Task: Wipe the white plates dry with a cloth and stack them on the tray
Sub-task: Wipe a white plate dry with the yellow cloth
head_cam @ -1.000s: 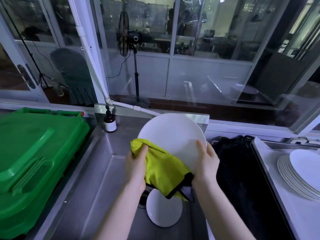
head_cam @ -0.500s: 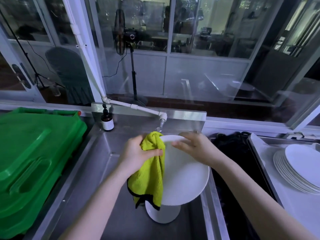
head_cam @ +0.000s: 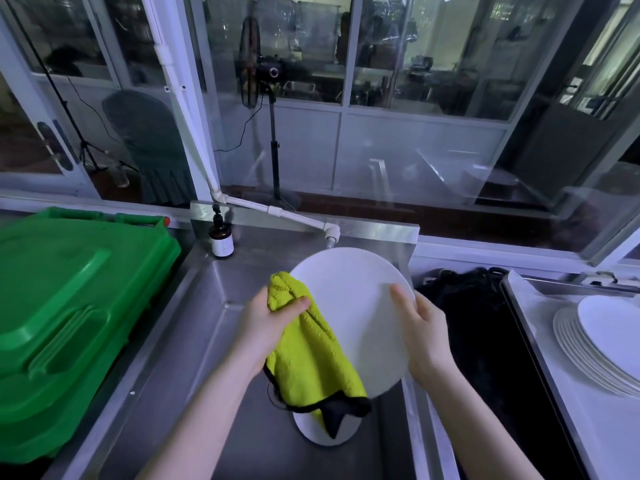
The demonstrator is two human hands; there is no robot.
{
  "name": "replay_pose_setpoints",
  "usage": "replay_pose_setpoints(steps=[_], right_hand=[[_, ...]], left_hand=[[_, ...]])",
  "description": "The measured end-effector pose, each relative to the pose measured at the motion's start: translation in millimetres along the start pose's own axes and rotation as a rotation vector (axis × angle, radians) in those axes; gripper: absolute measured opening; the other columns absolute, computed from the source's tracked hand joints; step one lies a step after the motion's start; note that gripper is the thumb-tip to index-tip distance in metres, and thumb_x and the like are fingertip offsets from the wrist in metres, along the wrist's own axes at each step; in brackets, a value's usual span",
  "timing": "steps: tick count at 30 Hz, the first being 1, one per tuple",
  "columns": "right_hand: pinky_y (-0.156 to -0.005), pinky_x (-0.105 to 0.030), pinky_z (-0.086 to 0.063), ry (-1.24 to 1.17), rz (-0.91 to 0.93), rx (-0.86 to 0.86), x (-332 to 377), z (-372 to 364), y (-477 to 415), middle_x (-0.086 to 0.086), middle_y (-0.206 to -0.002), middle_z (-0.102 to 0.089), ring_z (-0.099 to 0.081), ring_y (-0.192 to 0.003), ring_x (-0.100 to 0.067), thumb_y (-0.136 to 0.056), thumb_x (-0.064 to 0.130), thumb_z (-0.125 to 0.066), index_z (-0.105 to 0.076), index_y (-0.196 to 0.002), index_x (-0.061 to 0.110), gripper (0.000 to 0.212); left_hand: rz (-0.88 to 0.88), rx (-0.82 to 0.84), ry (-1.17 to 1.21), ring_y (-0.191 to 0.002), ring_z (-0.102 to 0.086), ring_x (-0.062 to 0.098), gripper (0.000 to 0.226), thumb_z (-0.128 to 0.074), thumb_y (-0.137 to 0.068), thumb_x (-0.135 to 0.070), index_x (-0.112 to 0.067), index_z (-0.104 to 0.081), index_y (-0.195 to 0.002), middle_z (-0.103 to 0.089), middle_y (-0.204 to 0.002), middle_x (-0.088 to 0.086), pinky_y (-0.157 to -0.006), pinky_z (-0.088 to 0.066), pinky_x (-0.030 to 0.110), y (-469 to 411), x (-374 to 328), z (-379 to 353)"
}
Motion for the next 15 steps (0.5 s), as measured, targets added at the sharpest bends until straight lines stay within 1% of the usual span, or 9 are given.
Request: replay_pose_setpoints(steps=[2, 4, 6, 8, 10, 11, 12, 13, 15], right_hand=[[-0.057, -0.027, -0.034, 0.171, 0.13, 0.128, 22, -3, -4, 0.004, -0.062, -0.047, -0.042, -0.059, -0.008, -0.096, 0.038, -0.063, -0.055, -0.068, 0.009, 0.041], [-0.05, -0.021, -0.026, 0.519, 0.33, 0.274, 47, -19, -4, 0.009, -0.054, -0.035, -0.032, -0.05, -0.004, -0.095, 0.035, -0.065, -0.041, -0.059, 0.017, 0.047], [-0.049, -0.024, -0.023, 0.716, 0.487, 0.373, 60, -32, -2, 0.008, -0.055, -0.027, -0.029, -0.052, -0.008, -0.094, 0.031, -0.068, -0.036, -0.059, 0.012, 0.052], [-0.051, -0.026, -0.023, 0.686, 0.483, 0.32, 63, -27, -8, 0.004, -0.058, -0.029, -0.027, -0.055, -0.008, -0.093, 0.032, -0.069, -0.039, -0.061, 0.004, 0.052], [-0.056, -0.033, -0.026, 0.409, 0.33, 0.16, 57, -10, -17, 0.001, -0.06, -0.034, -0.031, -0.057, -0.01, -0.092, 0.035, -0.07, -0.043, -0.061, 0.006, 0.05], [-0.058, -0.032, -0.028, 0.238, 0.241, 0.089, 52, -4, -18, -0.001, -0.062, -0.038, -0.036, -0.059, -0.013, -0.092, 0.036, -0.07, -0.048, -0.063, 0.004, 0.048], [-0.06, -0.033, -0.031, 0.134, 0.173, 0.035, 47, -1, -18, -0.003, -0.064, -0.043, -0.04, -0.062, -0.015, -0.093, 0.037, -0.068, -0.054, -0.069, 0.001, 0.046], [-0.062, -0.034, -0.032, 0.114, 0.147, 0.005, 43, 0, -18, -0.004, -0.067, -0.046, -0.042, -0.064, -0.016, -0.094, 0.039, -0.067, -0.058, -0.076, -0.003, 0.046], [-0.062, -0.033, -0.031, 0.206, 0.176, 0.05, 42, -1, -17, -0.005, -0.068, -0.045, -0.04, -0.065, -0.016, -0.095, 0.041, -0.064, -0.057, -0.084, -0.009, 0.051]], left_hand=[[-0.084, 0.101, -0.211, -0.088, -0.07, 0.014, 0.027, -0.083, -0.075, -0.025, -0.017, -0.069, -0.097, -0.076, -0.091, -0.003, -0.081, -0.054, 0.033, -7, -17, 1], [-0.176, 0.235, -0.47, -0.091, -0.068, 0.012, 0.033, -0.086, -0.071, -0.03, -0.022, -0.069, -0.097, -0.074, -0.093, -0.006, -0.083, -0.051, 0.03, -10, -31, -9], [-0.231, 0.355, -0.549, -0.092, -0.067, 0.012, 0.032, -0.087, -0.069, -0.028, -0.03, -0.068, -0.095, -0.073, -0.093, -0.007, -0.082, -0.049, 0.027, -9, -36, -21], [-0.181, 0.286, -0.4, -0.089, -0.069, 0.013, 0.027, -0.085, -0.073, -0.024, -0.024, -0.07, -0.095, -0.075, -0.092, -0.003, -0.081, -0.051, 0.029, -9, -29, -18], [-0.048, 0.104, -0.095, -0.089, -0.07, 0.018, 0.02, -0.08, -0.079, -0.022, -0.019, -0.069, -0.094, -0.076, -0.092, 0.001, -0.087, -0.053, 0.037, -4, -11, -8], [0.008, 0.015, 0.034, -0.091, -0.071, 0.022, 0.017, -0.078, -0.081, -0.022, -0.017, -0.069, -0.093, -0.076, -0.091, 0.003, -0.088, -0.054, 0.042, 0, -1, -5], [0.037, -0.056, 0.093, -0.092, -0.07, 0.026, 0.016, -0.077, -0.082, -0.024, -0.015, -0.069, -0.092, -0.076, -0.09, 0.006, -0.087, -0.054, 0.045, 4, 7, -4], [0.04, -0.094, 0.086, -0.092, -0.07, 0.028, 0.016, -0.076, -0.083, -0.025, -0.014, -0.069, -0.091, -0.076, -0.089, 0.005, -0.084, -0.055, 0.043, 6, 12, -3], [-0.003, -0.073, -0.026, -0.091, -0.07, 0.025, 0.016, -0.078, -0.082, -0.026, -0.015, -0.069, -0.089, -0.075, -0.085, 0.001, -0.079, -0.054, 0.037, 5, 9, -2]])
Point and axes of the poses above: each hand's wrist, its own y-axis away from the middle knuckle, its own z-axis out of the back of the hand, x = y × z, the point moved 5 cm from there along -y, towards the middle knuckle
